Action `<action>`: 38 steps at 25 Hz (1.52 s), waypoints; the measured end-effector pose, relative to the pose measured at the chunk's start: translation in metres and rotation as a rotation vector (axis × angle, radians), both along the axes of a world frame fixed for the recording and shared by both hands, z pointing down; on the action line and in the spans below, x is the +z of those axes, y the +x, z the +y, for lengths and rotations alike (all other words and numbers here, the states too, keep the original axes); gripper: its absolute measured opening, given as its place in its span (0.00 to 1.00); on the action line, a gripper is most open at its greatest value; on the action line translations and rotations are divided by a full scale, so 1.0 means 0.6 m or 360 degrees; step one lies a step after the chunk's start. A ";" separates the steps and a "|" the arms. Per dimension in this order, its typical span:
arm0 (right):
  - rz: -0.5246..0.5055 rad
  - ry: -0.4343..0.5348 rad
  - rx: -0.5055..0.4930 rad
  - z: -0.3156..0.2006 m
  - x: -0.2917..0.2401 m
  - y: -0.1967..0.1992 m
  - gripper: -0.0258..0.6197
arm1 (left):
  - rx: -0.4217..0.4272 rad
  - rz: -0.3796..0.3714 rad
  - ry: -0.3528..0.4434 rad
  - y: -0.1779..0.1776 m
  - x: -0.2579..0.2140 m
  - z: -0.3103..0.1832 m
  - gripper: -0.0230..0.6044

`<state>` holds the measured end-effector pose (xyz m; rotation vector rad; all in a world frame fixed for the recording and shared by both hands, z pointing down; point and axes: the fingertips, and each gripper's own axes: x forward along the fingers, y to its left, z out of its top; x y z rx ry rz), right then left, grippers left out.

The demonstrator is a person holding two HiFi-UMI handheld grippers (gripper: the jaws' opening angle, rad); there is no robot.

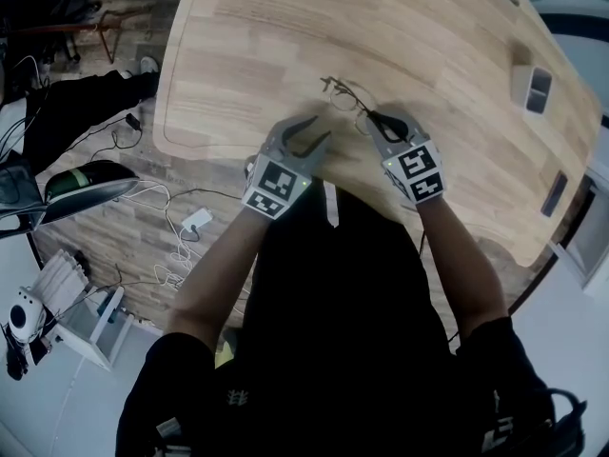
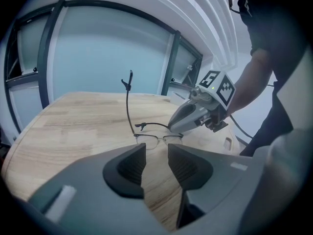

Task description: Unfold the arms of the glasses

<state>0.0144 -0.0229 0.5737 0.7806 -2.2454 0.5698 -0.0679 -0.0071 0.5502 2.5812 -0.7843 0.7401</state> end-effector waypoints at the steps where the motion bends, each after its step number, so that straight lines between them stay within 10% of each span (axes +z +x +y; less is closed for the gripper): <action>1: -0.0027 0.0015 -0.0010 0.002 -0.003 -0.002 0.09 | -0.0006 0.0008 -0.0004 0.002 0.001 -0.001 0.28; 38: -0.0290 0.0093 -0.0127 0.024 -0.024 -0.019 0.09 | -0.0021 0.0354 -0.0119 0.060 -0.032 -0.058 0.44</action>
